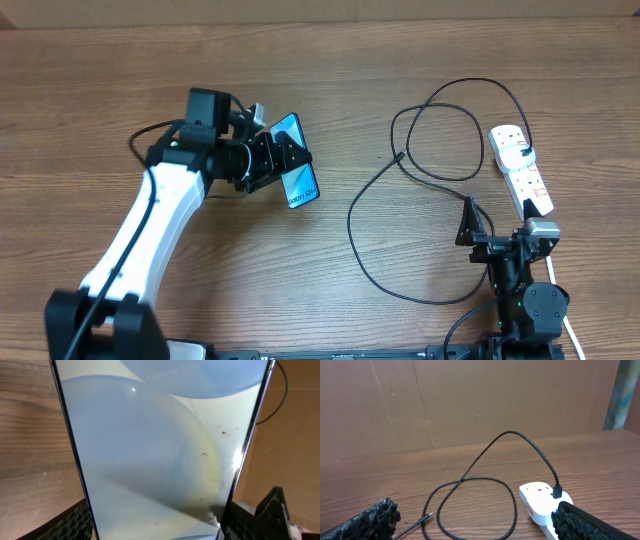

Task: Plug charger to phone and switch on socket
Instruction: 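Move the right gripper toward the phone held by the left gripper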

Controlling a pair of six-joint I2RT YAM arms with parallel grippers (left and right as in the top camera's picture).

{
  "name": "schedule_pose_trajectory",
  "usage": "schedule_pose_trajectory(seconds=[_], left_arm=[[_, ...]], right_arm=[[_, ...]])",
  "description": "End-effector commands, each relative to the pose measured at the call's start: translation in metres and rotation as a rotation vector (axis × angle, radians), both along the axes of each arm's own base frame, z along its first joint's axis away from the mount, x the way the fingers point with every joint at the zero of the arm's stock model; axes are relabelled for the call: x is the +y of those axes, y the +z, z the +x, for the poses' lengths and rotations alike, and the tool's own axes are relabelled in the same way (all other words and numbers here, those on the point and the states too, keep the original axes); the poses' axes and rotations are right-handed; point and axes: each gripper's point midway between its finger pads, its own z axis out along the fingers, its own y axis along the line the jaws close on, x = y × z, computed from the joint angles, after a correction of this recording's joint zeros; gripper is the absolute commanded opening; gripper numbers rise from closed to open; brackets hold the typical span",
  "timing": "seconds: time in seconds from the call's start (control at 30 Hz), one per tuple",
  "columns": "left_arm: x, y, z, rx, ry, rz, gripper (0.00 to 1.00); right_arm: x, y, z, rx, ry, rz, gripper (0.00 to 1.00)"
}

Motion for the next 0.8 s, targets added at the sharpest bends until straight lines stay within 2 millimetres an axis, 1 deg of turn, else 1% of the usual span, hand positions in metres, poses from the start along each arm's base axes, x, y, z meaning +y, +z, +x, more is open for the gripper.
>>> schedule_pose_trajectory(seconds=[0.0,0.07,0.1,0.17,0.2,0.27,0.33,0.4,0.47,0.5,0.53,0.6,0.67,0.7,0.77], left_arm=[[0.004,0.035,0.0,-0.107,0.004,0.005,0.45],[0.003,0.045,-0.005,-0.118,0.01,-0.008,0.45],[0.003,0.048,-0.006,-0.116,0.018,-0.013,0.45],[0.003,0.052,-0.009,-0.112,0.024,-0.027,0.45],[0.002,0.053,-0.01,-0.109,0.022,-0.034,0.45],[0.0,0.055,-0.012,-0.096,0.02,-0.055,0.45],[-0.001,0.055,-0.013,-0.071,0.034,-0.065,0.45],[-0.003,0.056,-0.014,-0.057,0.036,-0.082,0.45],[-0.003,0.056,-0.015,-0.039,0.049,-0.091,0.45],[-0.003,0.057,-0.015,-0.038,0.048,-0.094,0.45],[-0.005,0.058,-0.016,-0.031,0.046,-0.105,0.45],[-0.006,0.058,-0.017,-0.013,0.058,-0.116,0.45],[-0.007,0.059,-0.017,0.011,0.072,-0.132,0.44],[-0.007,0.06,-0.018,0.018,0.075,-0.137,0.44],[-0.009,0.061,-0.019,0.026,0.073,-0.149,0.44]], right_arm=[[0.009,-0.002,0.0,-0.001,0.048,0.151,1.0],[0.019,0.0,-0.001,0.008,0.1,0.362,1.0],[0.029,0.001,-0.002,0.021,0.153,0.489,1.0],[0.055,0.004,-0.008,0.087,0.296,0.745,1.0],[0.067,0.005,-0.012,0.135,0.362,0.85,1.0],[0.095,0.005,-0.027,0.28,0.513,1.058,1.0],[0.115,0.004,-0.042,0.409,0.619,1.169,1.0],[0.124,0.004,-0.05,0.472,0.668,1.205,1.0],[0.121,0.006,-0.048,0.449,0.656,1.202,1.0],[0.119,0.009,-0.045,0.407,0.655,1.165,1.0],[0.115,0.02,-0.043,0.306,0.674,1.052,1.0],[0.112,0.039,-0.042,0.164,0.706,0.898,1.0],[0.11,0.055,-0.044,0.069,0.726,0.822,1.0],[0.111,0.058,-0.044,0.052,0.73,0.811,1.0],[0.114,0.056,-0.044,0.066,0.74,0.809,1.0]])
